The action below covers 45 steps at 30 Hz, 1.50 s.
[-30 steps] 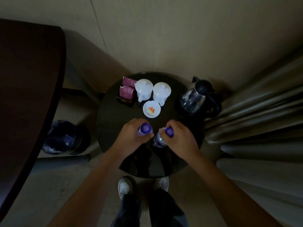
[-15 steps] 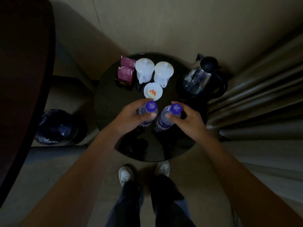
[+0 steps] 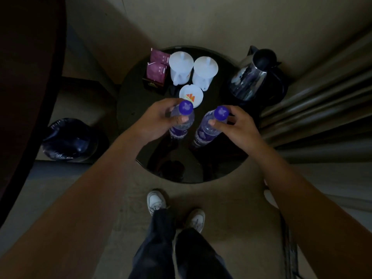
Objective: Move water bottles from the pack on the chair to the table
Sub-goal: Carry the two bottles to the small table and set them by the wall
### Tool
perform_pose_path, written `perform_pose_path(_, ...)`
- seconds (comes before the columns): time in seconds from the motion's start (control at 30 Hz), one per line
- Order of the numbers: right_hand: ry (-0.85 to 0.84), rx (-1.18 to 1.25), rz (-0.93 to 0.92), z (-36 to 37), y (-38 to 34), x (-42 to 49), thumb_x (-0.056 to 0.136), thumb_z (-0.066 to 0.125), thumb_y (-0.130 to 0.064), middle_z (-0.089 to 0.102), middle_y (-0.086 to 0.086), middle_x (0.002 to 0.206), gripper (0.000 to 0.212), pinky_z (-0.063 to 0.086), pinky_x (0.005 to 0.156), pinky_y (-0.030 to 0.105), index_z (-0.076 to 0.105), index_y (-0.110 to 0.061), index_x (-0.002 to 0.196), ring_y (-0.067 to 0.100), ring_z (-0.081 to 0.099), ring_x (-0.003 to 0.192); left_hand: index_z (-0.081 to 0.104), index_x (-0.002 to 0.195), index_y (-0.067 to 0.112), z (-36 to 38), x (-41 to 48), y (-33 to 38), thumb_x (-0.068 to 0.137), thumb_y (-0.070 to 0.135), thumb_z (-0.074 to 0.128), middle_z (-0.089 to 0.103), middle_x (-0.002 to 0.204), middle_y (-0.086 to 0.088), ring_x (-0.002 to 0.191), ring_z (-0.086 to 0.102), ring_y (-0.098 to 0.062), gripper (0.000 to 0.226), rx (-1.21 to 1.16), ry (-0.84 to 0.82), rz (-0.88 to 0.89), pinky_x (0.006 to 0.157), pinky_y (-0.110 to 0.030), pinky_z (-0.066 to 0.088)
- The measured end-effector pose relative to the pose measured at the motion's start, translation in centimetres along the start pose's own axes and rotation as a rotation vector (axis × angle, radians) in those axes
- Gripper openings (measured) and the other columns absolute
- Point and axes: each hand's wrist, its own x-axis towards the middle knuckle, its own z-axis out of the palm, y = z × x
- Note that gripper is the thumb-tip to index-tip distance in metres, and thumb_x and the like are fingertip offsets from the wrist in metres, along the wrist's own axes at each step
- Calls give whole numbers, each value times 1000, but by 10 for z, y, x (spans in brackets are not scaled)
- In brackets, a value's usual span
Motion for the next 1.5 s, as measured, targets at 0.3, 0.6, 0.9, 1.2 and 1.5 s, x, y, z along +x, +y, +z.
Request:
perform_pose_path(0.3,-45,77,-48,-3,6,-2,80,72,-28,64,-3,113,34,49,93,40,56,-26,109,12,59,106,62,118,29,10,-1,4,72,45,78,57,123,-2,109,59,-23,51,167,91,3,92,-52,51)
perform_pose_path(0.6,-170,160,-7,-7,3,2,88,63,-17,58,-5,122,36,41,88,27,50,-28,120,11,53,113,55,110,33,18,-2,1,70,46,78,61,122,4,113,58,-20,47,88,149,-10,92,-50,52)
perform_pose_path(0.9,-77,136,-12,7,9,5,73,79,-31,56,-25,97,52,42,72,11,48,-38,114,-12,54,87,56,109,49,18,2,-4,73,37,79,65,112,22,104,60,5,45,-2,3,-40,82,-24,50)
perform_pose_path(1.2,45,10,-78,17,20,12,56,88,-31,61,-21,87,57,41,59,-2,50,-41,96,-20,56,79,61,97,57,24,-1,-4,71,35,81,68,102,28,98,64,6,39,77,77,73,78,-18,50)
perform_pose_path(1.5,49,18,-99,16,21,11,57,87,-21,63,-18,81,55,40,58,0,52,-53,84,-15,59,76,70,102,33,-29,4,79,71,36,81,74,104,5,99,70,-17,33,13,161,194,77,-41,59)
